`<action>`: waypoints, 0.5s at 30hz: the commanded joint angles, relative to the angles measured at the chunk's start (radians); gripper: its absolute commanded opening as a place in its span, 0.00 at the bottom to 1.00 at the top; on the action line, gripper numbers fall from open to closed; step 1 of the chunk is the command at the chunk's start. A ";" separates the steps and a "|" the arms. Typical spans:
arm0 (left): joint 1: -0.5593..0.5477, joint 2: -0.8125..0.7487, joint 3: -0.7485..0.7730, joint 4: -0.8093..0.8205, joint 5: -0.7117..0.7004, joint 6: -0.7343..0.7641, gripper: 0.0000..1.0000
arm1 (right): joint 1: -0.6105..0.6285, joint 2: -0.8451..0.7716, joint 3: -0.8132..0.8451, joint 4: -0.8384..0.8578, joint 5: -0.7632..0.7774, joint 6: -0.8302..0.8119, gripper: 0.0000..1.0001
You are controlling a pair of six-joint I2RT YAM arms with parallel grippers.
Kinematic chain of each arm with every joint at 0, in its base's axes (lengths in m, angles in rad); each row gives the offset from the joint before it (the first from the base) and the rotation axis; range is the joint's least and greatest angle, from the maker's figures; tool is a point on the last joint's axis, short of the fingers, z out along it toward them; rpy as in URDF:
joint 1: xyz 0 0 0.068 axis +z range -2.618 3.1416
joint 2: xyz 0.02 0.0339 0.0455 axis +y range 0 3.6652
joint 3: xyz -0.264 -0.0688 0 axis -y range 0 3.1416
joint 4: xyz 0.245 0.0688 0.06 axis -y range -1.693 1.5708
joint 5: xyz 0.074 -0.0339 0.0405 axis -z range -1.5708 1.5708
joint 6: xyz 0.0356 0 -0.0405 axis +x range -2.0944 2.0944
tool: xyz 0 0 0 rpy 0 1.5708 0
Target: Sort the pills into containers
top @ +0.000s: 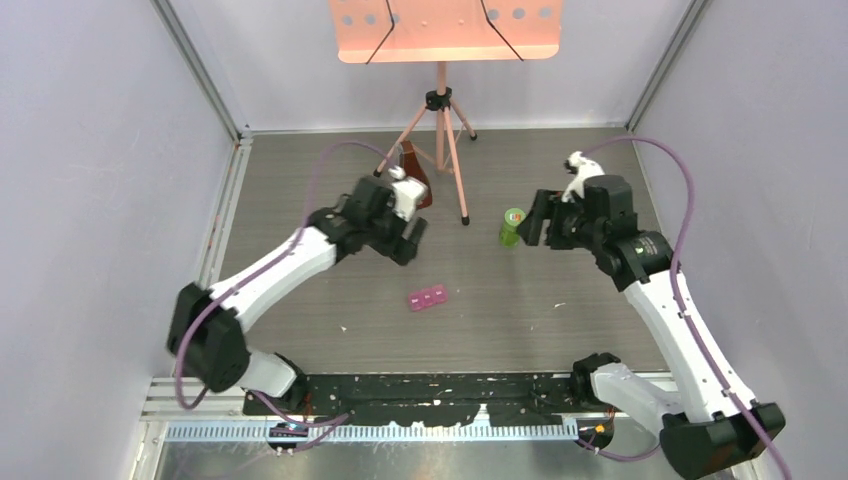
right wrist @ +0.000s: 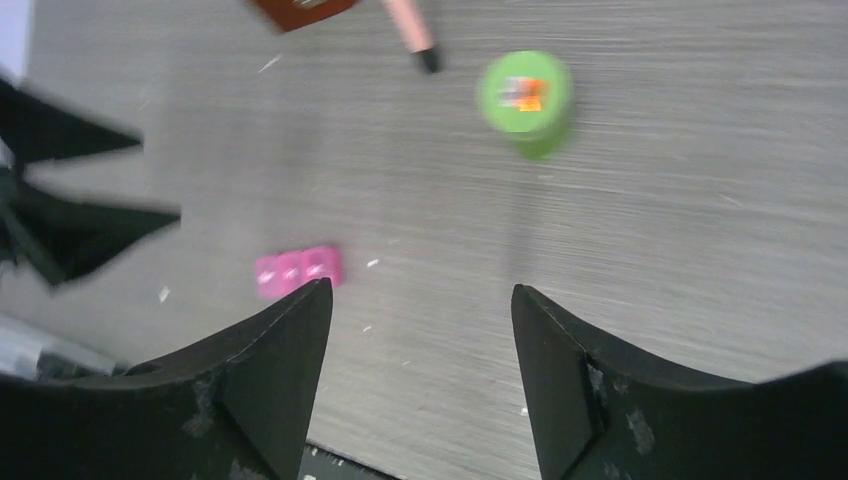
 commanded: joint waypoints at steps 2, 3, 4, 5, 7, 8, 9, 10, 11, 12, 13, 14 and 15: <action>0.145 -0.242 -0.146 0.202 -0.020 -0.198 0.77 | 0.272 0.025 -0.003 0.183 -0.001 0.006 0.73; 0.174 -0.280 -0.166 0.214 -0.050 -0.230 0.77 | 0.301 0.067 -0.004 0.193 0.005 0.008 0.73; 0.203 -0.326 -0.187 0.227 -0.075 -0.259 0.77 | 0.349 0.090 -0.003 0.218 0.009 0.008 0.73; 0.232 -0.350 -0.204 0.238 -0.090 -0.286 0.77 | 0.370 0.139 -0.002 0.233 0.005 -0.001 0.73; 0.275 -0.428 -0.235 0.251 -0.170 -0.333 0.78 | 0.423 0.211 -0.026 0.311 -0.023 -0.022 0.76; 0.291 -0.461 -0.247 0.252 -0.212 -0.348 0.78 | 0.442 0.234 -0.052 0.394 -0.072 -0.030 0.78; 0.303 -0.487 -0.255 0.250 -0.247 -0.359 0.79 | 0.449 0.285 -0.067 0.437 -0.133 -0.032 0.79; 0.311 -0.513 -0.259 0.244 -0.282 -0.369 0.80 | 0.469 0.313 -0.085 0.520 -0.152 -0.040 0.79; 0.317 -0.536 -0.261 0.234 -0.310 -0.377 0.81 | 0.483 0.371 -0.085 0.544 -0.165 -0.053 0.80; 0.323 -0.554 -0.261 0.225 -0.326 -0.378 0.81 | 0.519 0.436 -0.061 0.555 -0.164 -0.099 0.81; 0.328 -0.570 -0.260 0.215 -0.339 -0.377 0.82 | 0.537 0.473 -0.044 0.535 -0.151 -0.125 0.81; 0.334 -0.583 -0.258 0.202 -0.346 -0.377 0.83 | 0.572 0.547 0.007 0.515 -0.143 -0.186 0.82; 0.337 -0.595 -0.257 0.190 -0.345 -0.375 0.83 | 0.587 0.581 0.039 0.461 -0.121 -0.220 0.83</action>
